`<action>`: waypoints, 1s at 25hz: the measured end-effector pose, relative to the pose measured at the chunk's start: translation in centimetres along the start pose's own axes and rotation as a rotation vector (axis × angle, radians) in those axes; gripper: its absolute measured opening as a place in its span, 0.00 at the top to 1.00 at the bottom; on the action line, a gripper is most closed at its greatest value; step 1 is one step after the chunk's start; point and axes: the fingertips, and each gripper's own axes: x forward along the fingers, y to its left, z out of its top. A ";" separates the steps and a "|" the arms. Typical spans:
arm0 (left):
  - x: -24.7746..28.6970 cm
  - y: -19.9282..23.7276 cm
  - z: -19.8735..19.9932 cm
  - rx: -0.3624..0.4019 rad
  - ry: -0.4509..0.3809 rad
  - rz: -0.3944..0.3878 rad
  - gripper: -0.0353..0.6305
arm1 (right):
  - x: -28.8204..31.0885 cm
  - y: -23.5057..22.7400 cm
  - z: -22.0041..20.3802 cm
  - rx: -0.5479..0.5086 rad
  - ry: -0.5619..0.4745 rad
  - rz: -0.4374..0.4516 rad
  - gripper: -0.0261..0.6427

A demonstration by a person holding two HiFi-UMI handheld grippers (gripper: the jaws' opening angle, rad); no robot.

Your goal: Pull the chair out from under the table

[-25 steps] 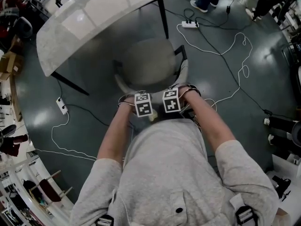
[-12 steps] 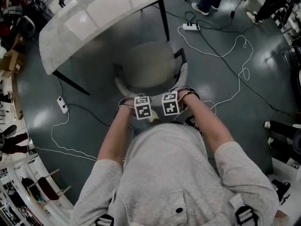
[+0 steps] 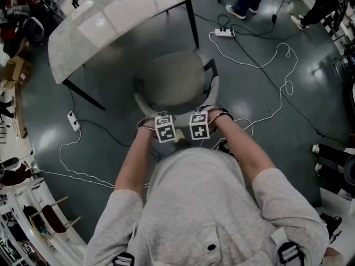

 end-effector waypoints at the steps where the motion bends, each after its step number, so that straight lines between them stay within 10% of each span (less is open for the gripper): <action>1: -0.2 0.1 0.0 -0.016 -0.006 0.010 0.74 | -0.1 -0.2 0.0 0.003 -0.015 -0.026 0.79; 20: -5.2 0.3 -0.7 -0.306 -0.036 0.441 0.70 | -7.4 0.6 -1.9 0.241 -0.248 -0.383 0.79; 25: -8.7 -1.9 -0.1 -0.524 -0.240 0.537 0.86 | -12.3 3.5 -3.2 0.443 -0.484 -0.446 0.89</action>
